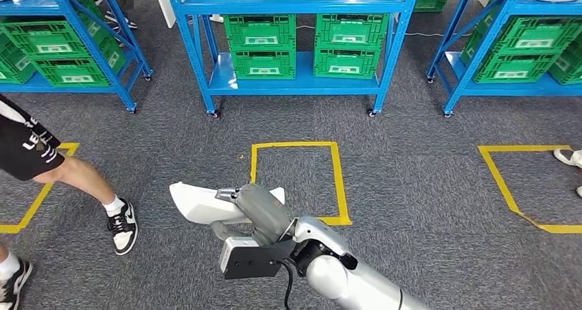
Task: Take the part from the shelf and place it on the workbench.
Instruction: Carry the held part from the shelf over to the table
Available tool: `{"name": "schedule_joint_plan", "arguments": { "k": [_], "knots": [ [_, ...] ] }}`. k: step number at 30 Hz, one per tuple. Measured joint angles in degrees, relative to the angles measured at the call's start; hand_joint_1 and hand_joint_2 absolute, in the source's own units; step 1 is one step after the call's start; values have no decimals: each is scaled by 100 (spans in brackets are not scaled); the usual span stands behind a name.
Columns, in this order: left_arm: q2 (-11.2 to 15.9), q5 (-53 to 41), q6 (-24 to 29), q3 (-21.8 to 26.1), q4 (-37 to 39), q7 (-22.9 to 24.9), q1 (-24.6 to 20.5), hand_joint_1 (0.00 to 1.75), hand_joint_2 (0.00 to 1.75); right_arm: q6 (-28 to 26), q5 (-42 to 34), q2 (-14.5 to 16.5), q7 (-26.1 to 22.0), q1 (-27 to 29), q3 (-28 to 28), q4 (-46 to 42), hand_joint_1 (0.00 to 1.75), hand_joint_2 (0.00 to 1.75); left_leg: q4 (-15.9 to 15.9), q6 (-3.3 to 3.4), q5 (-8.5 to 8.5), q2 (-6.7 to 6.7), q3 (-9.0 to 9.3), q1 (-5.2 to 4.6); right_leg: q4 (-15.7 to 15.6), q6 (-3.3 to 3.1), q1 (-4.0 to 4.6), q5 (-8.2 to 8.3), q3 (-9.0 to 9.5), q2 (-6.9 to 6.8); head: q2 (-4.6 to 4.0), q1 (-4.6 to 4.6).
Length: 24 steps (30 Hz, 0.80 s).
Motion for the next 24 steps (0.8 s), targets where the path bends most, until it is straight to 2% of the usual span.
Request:
{"name": "schedule_joint_plan", "arguments": {
  "k": [1,3,4,5,6,7,9,10,11,13,15,17,18,19,20,21,22,24],
  "knots": [
    [1,1,0,0,1,0,0,0,175,3,4,1,-6,13,-11,-2,157,175,303,-26,-194,152,-126,4,-8,-22,-1,12,-5,-71,0,-18],
    [1,1,0,-1,1,0,-5,0,175,8,12,-1,-12,53,-28,-4,157,175,1051,-82,-581,297,-417,31,-8,-35,2,17,-27,-226,0,-35],
    [0,1,0,-1,1,0,-4,0,175,10,17,-1,-14,74,-32,-4,157,175,1280,-101,-667,320,-485,46,-7,-35,2,18,-34,-307,0,-36],
    [0,1,0,0,1,0,0,0,175,13,25,-2,-16,89,-33,-4,157,175,1306,-113,-652,341,-447,58,-5,-31,1,15,-39,-389,0,-36],
    [1,1,0,0,0,0,2,0,175,14,32,-1,-19,99,-33,-4,157,175,1085,-117,-537,379,-286,66,-1,-22,-1,10,-37,-464,0,-36],
    [2,1,0,0,-1,0,2,0,175,15,37,-1,-22,103,-33,-4,157,175,702,-115,-378,463,-39,70,5,-6,-1,-1,-26,-534,0,-36],
    [-1,-1,0,0,-3,0,-11,0,175,18,41,-1,-29,105,-38,-5,157,175,-7,-60,-192,682,389,38,27,49,28,-33,-2,-652,0,-32],
    [-2,-1,0,0,-4,0,-14,0,175,20,41,-1,-35,106,-42,-6,157,175,-180,-19,-171,740,481,23,34,79,47,-45,9,-700,0,-26],
    [-3,-2,0,0,-4,0,-13,0,175,22,42,-1,-39,106,-44,-6,157,175,-225,24,-189,733,491,5,34,108,64,-52,16,-748,0,-20],
    [0,-4,0,0,-4,1,3,0,175,25,43,1,-45,104,-49,-6,157,175,-239,98,-168,604,469,15,31,176,56,-77,32,-795,0,-13],
    [-2,-8,0,0,-4,3,1,0,175,28,45,-1,-52,103,-54,-10,157,175,-265,173,-139,476,462,38,262,253,26,-253,-57,-534,0,-7],
    [-7,-11,0,0,-4,4,-16,0,175,32,48,-10,-56,117,-58,-16,157,175,-271,230,-117,337,440,49,957,293,8,-615,-381,-193,0,2],
    [-9,-12,0,-1,-4,3,-20,0,175,34,48,-16,-55,129,-60,-17,157,175,-267,245,-111,262,427,46,1357,296,8,-773,-582,-130,0,4],
    [-10,-13,0,-1,-4,3,-17,0,175,36,49,-20,-54,142,-60,-17,157,175,-260,251,-108,179,418,43,1640,295,8,-839,-733,-107,0,3],
    [-10,-13,0,-1,-4,4,-12,0,175,37,49,-22,-54,152,-61,-17,157,175,-250,251,-106,92,413,41,1708,287,9,-785,-786,-97,0,3],
    [-10,-14,0,-1,-4,5,-8,0,175,39,49,-22,-54,157,-61,-17,157,175,-238,249,-105,3,412,40,1543,271,8,-625,-727,-80,0,3],
    [-12,-16,0,0,-4,7,-7,0,175,39,49,-22,-54,157,-61,-17,157,175,-228,243,-102,-87,413,40,1176,247,8,-395,-568,-23,0,3],
    [-23,-19,1,1,-4,6,-14,0,175,40,51,-23,-55,155,-63,-19,157,175,-211,208,-87,-245,399,41,401,192,1,-82,-230,225,0,0]
  ]
}}
